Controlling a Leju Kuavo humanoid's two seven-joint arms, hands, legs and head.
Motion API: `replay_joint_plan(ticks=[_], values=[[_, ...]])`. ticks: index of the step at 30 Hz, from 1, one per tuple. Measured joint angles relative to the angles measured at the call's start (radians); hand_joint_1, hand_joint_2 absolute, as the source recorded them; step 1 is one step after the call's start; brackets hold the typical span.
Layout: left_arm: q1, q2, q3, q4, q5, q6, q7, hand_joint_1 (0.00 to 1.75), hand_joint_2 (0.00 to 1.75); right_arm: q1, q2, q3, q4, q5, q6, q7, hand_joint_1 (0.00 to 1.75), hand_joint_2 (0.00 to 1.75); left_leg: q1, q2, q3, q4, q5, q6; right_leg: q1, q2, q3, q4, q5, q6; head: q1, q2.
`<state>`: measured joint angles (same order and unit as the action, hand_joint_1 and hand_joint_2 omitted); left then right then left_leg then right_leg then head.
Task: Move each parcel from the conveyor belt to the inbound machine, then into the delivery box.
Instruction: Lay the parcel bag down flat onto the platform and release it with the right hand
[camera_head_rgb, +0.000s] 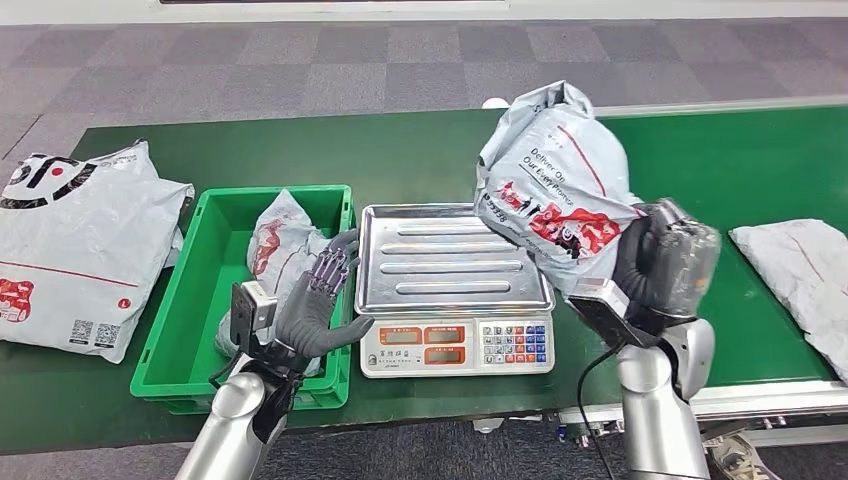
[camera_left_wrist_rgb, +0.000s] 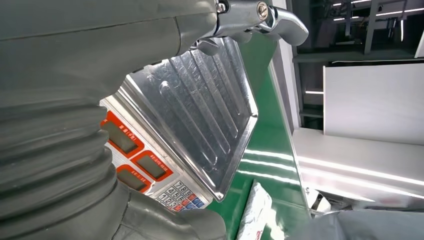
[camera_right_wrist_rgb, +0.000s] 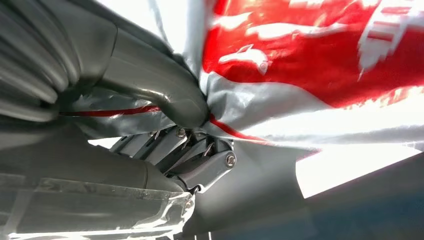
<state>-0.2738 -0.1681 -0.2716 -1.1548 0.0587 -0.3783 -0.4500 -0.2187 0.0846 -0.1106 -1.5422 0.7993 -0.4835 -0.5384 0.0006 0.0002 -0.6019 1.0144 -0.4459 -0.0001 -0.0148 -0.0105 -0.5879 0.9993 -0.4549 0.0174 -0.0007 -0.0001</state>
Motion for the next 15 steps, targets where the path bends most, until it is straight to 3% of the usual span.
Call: replay_joint_plan(ticks=[3,5,15], values=[[0.002,0.002,-0.001,0.002,-0.007,0.004,-0.014,0.0,1.75,-0.007,-0.014,0.071,0.07,-0.098,0.138,0.048,1.75,1.75,0.0,-0.001,0.0,0.0,0.0,0.0,0.0,0.0,0.0,0.0,0.0,0.0,0.0,0.0],[0.005,0.002,-0.001,0.002,-0.008,0.008,-0.021,0.0,1.75,-0.01,-0.021,0.1,0.096,-0.121,0.172,0.055,1.75,1.75,0.0,-0.001,0.0,0.0,0.0,0.0,0.0,0.0,0.0,0.0,0.0,0.0,0.0,0.0],[0.01,0.003,-0.001,0.002,-0.009,0.011,-0.025,0.0,1.75,-0.022,-0.037,0.15,0.147,-0.132,0.187,0.063,1.75,1.75,0.0,-0.001,-0.001,0.0,-0.001,0.0,0.0,0.0,-0.001,0.0,0.0,0.0,0.0,0.0]])
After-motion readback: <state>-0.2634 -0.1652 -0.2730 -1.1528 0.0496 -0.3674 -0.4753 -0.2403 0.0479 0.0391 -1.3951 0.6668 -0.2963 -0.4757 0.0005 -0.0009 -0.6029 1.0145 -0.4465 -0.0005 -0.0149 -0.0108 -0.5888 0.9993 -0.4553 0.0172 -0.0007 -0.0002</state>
